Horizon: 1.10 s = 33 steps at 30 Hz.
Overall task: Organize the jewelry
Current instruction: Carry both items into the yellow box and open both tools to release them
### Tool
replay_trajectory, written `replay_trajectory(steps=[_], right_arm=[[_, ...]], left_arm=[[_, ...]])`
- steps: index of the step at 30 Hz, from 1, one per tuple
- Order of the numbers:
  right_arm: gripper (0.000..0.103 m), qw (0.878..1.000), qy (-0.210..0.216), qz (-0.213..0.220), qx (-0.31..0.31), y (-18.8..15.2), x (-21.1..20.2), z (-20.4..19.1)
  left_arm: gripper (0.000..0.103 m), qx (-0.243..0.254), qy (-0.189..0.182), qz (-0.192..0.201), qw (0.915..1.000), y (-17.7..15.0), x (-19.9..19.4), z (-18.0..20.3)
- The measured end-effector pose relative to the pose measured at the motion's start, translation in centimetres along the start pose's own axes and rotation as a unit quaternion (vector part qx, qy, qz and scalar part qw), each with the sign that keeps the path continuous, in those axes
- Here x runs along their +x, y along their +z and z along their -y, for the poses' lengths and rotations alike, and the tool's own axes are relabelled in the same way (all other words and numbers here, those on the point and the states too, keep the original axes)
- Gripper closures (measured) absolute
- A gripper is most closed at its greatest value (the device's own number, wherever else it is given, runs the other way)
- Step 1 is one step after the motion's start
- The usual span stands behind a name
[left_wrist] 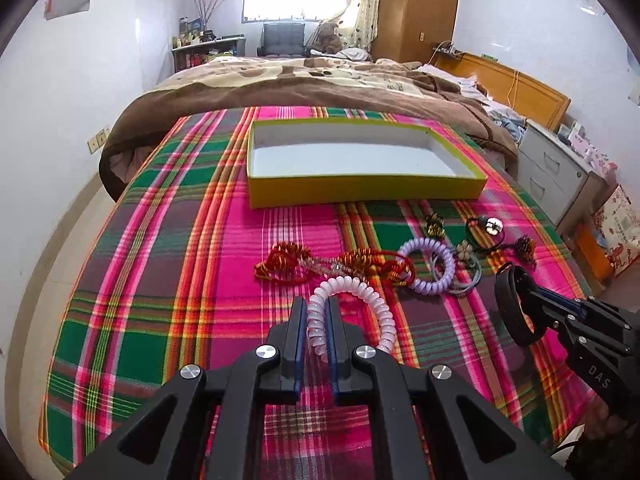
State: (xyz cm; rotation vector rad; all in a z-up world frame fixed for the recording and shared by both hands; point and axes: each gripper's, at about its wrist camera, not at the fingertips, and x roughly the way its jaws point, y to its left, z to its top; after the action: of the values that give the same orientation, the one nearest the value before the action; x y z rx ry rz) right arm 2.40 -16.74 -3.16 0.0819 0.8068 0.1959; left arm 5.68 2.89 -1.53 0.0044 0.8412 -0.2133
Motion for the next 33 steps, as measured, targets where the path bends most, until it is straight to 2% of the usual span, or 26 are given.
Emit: replay_trajectory(steps=[6,15,25,33], right_arm=[[0.09,1.0,-0.006,0.014,0.012,2.0,-0.4,0.7],[0.09,0.999,-0.031,0.029,0.012,7.1,0.7,2.0],[0.09,0.998,-0.051,0.017,0.017,12.8,4.7,3.5],[0.09,0.998,-0.069,-0.005,0.01,16.0,8.9,4.5]], left_arm=[[0.094,-0.003,-0.007,0.016,0.9998,1.9,-0.4,-0.2],[0.094,-0.019,-0.02,0.038,0.9989,6.8,0.6,-1.3],[0.094,-0.028,-0.016,0.042,0.9986,12.0,3.8,-2.7],[0.094,-0.036,-0.014,0.024,0.999,15.1,8.1,-4.1]])
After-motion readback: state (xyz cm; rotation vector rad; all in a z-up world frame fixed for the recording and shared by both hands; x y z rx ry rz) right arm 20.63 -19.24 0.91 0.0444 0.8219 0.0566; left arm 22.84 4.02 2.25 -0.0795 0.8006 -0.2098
